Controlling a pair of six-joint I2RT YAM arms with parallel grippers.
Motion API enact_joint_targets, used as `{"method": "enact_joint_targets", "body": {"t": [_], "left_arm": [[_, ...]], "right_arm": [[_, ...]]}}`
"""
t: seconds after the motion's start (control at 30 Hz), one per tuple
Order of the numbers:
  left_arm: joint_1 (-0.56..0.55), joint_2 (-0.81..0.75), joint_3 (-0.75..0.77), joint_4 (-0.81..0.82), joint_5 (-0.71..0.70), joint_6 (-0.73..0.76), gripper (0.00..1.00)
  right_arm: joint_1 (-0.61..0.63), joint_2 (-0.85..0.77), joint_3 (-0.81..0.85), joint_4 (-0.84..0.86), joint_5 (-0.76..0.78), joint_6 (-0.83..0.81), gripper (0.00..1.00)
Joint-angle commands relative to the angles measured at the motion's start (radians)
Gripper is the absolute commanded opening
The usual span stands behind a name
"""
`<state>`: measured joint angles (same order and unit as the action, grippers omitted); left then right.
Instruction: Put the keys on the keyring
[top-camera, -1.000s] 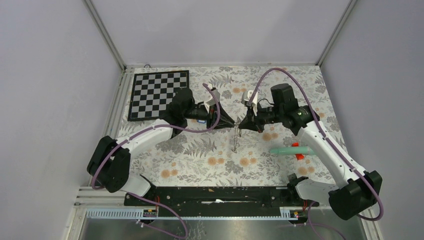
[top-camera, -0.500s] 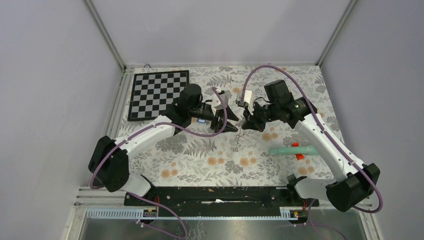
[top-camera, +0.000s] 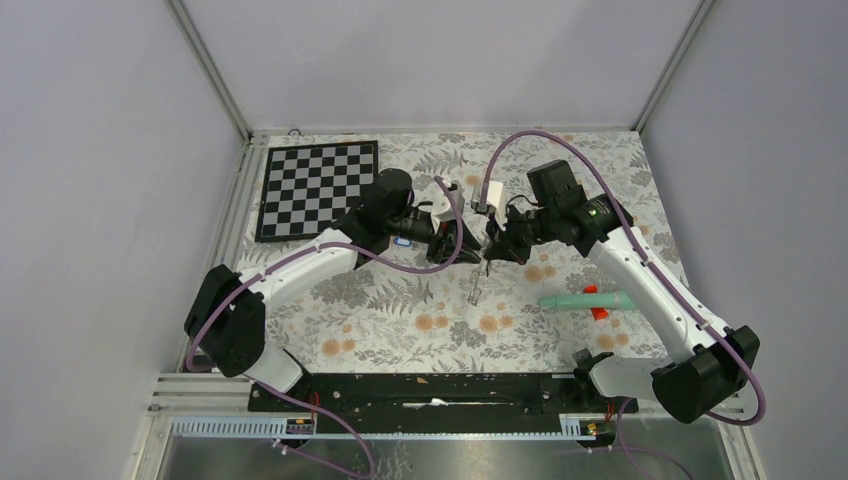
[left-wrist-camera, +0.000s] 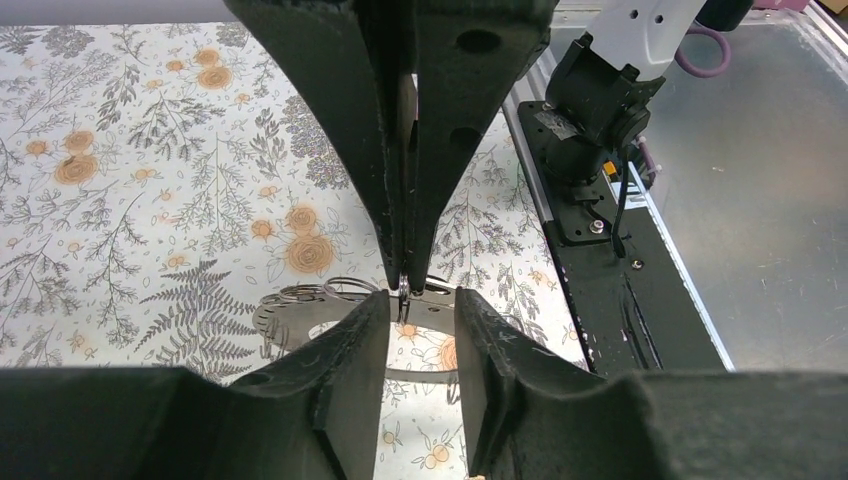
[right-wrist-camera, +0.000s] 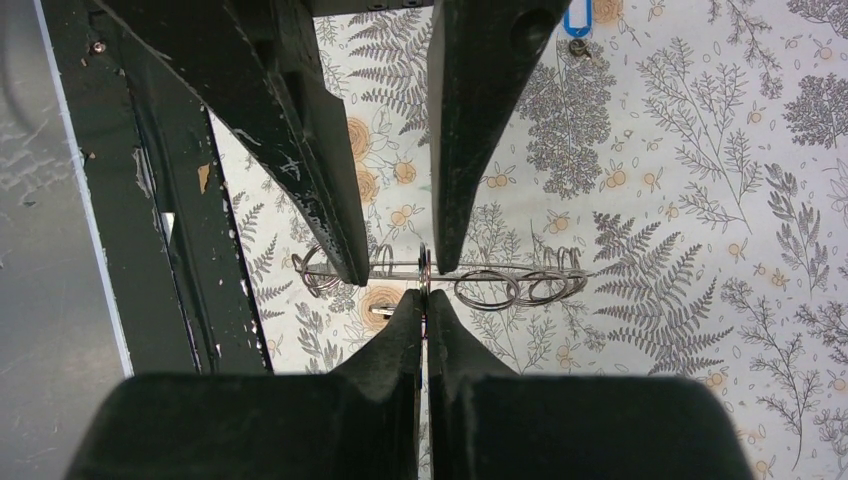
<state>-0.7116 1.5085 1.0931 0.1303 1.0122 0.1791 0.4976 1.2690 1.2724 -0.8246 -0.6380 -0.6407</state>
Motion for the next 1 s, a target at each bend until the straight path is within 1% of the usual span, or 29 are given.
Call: {"method": "enact_joint_targets", "body": {"t": [0.0, 0.2, 0.6, 0.67, 0.73, 0.77, 0.97], "left_arm": [[-0.005, 0.007, 0.028, 0.062, 0.006, -0.014, 0.33], [-0.006, 0.013, 0.027, 0.085, 0.011, -0.038, 0.24], [-0.004, 0.008, 0.025, 0.097, 0.004, -0.048, 0.16], [-0.006, 0.007, 0.024, 0.097, 0.005, -0.048, 0.12], [-0.005, 0.007, 0.022, 0.096, 0.006, -0.047, 0.02], [-0.005, 0.006, 0.018, 0.095, 0.006, -0.046, 0.0], [-0.005, -0.01, 0.003, 0.077, 0.004, -0.025, 0.0]], "right_arm": [[0.009, -0.02, 0.01, 0.042, -0.019, 0.016, 0.0], [0.009, -0.023, -0.005, 0.055, -0.023, 0.019, 0.0], [0.009, -0.03, -0.026, 0.06, -0.026, 0.019, 0.0], [0.008, -0.032, -0.028, 0.065, -0.028, 0.02, 0.0], [0.009, -0.034, -0.029, 0.068, -0.029, 0.022, 0.0], [0.009, -0.034, -0.029, 0.069, -0.03, 0.022, 0.0], [0.009, -0.051, -0.034, 0.089, -0.023, 0.027, 0.0]]}}
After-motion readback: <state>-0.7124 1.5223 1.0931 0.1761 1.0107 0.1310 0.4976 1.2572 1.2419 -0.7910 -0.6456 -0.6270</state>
